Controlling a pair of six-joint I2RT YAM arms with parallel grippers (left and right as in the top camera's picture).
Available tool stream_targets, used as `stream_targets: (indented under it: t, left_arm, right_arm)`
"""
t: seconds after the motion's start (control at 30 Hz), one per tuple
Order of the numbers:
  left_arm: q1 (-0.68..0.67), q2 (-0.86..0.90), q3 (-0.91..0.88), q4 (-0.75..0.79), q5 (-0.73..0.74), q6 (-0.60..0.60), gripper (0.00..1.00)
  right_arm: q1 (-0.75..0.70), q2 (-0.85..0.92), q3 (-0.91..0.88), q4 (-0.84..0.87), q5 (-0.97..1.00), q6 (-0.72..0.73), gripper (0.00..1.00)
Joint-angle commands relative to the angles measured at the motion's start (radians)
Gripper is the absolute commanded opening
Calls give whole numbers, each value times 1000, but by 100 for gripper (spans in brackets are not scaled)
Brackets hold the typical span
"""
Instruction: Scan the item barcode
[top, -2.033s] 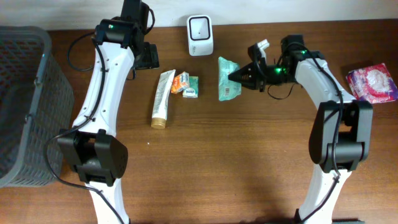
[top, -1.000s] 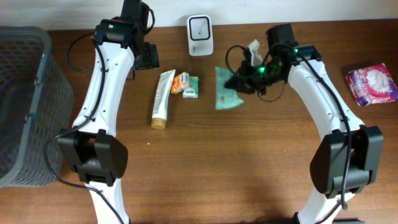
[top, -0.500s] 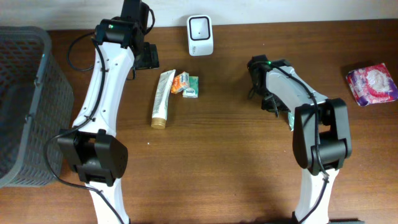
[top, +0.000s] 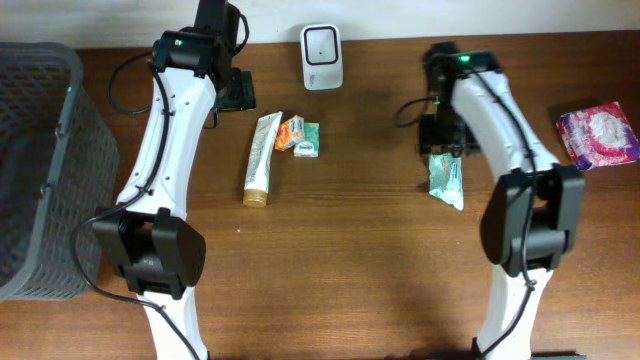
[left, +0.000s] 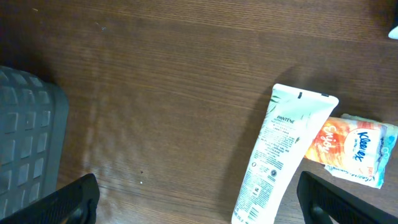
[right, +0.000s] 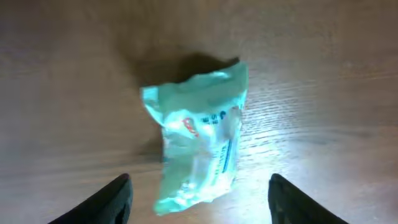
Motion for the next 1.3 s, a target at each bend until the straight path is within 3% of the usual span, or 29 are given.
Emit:
stream_targets:
  t: [0.0,0.1,0.13,0.17,0.2,0.23,0.27,0.4,0.5,0.57,0.63,0.7,0.87,1.13,1.27]
  left_arm:
    - [0,-11,1,0,-10,-13,99]
    - [0,-11,1,0,-10,-13,99]
    - [0,-11,1,0,-10,-13,99]
    - [0,-11,1,0,-10,-13,99]
    - [0,-11,1,0,-10,-13,99]
    - [0,-11,1,0,-10,-13,100]
    - [0,-11,1,0,-10,-13,99]
    - [0,-11,1,0,-10,-13,99]
    - [0,-11,1,0,-10,-13,99]
    - [0,-11,1,0,-10,-13,99]
    - [0,-11,1,0,-10,-13,99]
    - [-2,-11,1,0,-10,-13,99]
    - [0,-11,1,0,-10,-13,99]
    - [-2,-11,1,0,-10,-13,99]
    - [-2,-11,1,0,-10,-13,99]
  right_arm:
    - [-71,-10,-63,29,-123,-122,59]
    - [-123,-10,-167,112,-162,-139,54]
    - [-120,-10,-224,160,-231,-222,53]
    - [-120,-10,-277,205,-232,-222,46]
    - [-120,-10,-307,227,-232,-221,31]
    - [-119,-10,-312,229,-252,-216,9]
    - [-119,-10,-294,223,-266,-198,4]
    - [-61,-10,-10,193,-275,-113,4]
    - [33,-10,93,509,-337,-111,5]
    - [125,0,92,839,-335,-112,5]
    - [192,34,92,1077,-242,-112,4]
    - [248,99,92,1223,-20,-114,4]
    - [271,222,92,1369,44,-144,5]
    - [344,222,92,1423,52,-143,5]
    - [343,209,92,1406,185,-143,4]
